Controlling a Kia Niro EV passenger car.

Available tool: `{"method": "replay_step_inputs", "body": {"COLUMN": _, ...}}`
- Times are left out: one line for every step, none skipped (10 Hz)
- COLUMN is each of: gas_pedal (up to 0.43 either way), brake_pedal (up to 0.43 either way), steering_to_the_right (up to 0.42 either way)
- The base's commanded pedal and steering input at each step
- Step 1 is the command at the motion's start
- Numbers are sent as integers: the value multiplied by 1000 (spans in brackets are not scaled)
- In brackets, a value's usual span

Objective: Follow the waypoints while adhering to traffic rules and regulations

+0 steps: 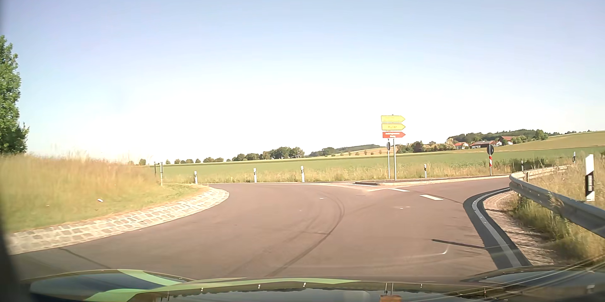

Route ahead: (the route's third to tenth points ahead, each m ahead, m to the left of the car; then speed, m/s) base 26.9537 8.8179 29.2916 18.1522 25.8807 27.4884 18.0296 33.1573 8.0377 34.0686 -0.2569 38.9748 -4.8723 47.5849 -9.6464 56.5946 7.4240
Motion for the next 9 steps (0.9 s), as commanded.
{"method": "replay_step_inputs", "body": {"gas_pedal": 110, "brake_pedal": 0, "steering_to_the_right": 91}}
{"method": "replay_step_inputs", "body": {"gas_pedal": 79, "brake_pedal": 0, "steering_to_the_right": 75}}
{"method": "replay_step_inputs", "body": {"gas_pedal": 59, "brake_pedal": 0, "steering_to_the_right": 55}}
{"method": "replay_step_inputs", "body": {"gas_pedal": 39, "brake_pedal": 0, "steering_to_the_right": 33}}
{"method": "replay_step_inputs", "body": {"gas_pedal": 39, "brake_pedal": 0, "steering_to_the_right": 9}}
{"method": "replay_step_inputs", "body": {"gas_pedal": 8, "brake_pedal": 0, "steering_to_the_right": -10}}
{"method": "replay_step_inputs", "body": {"gas_pedal": 8, "brake_pedal": 0, "steering_to_the_right": -35}}
{"method": "replay_step_inputs", "body": {"gas_pedal": 8, "brake_pedal": 0, "steering_to_the_right": -54}}
{"method": "replay_step_inputs", "body": {"gas_pedal": 20, "brake_pedal": 0, "steering_to_the_right": -66}}
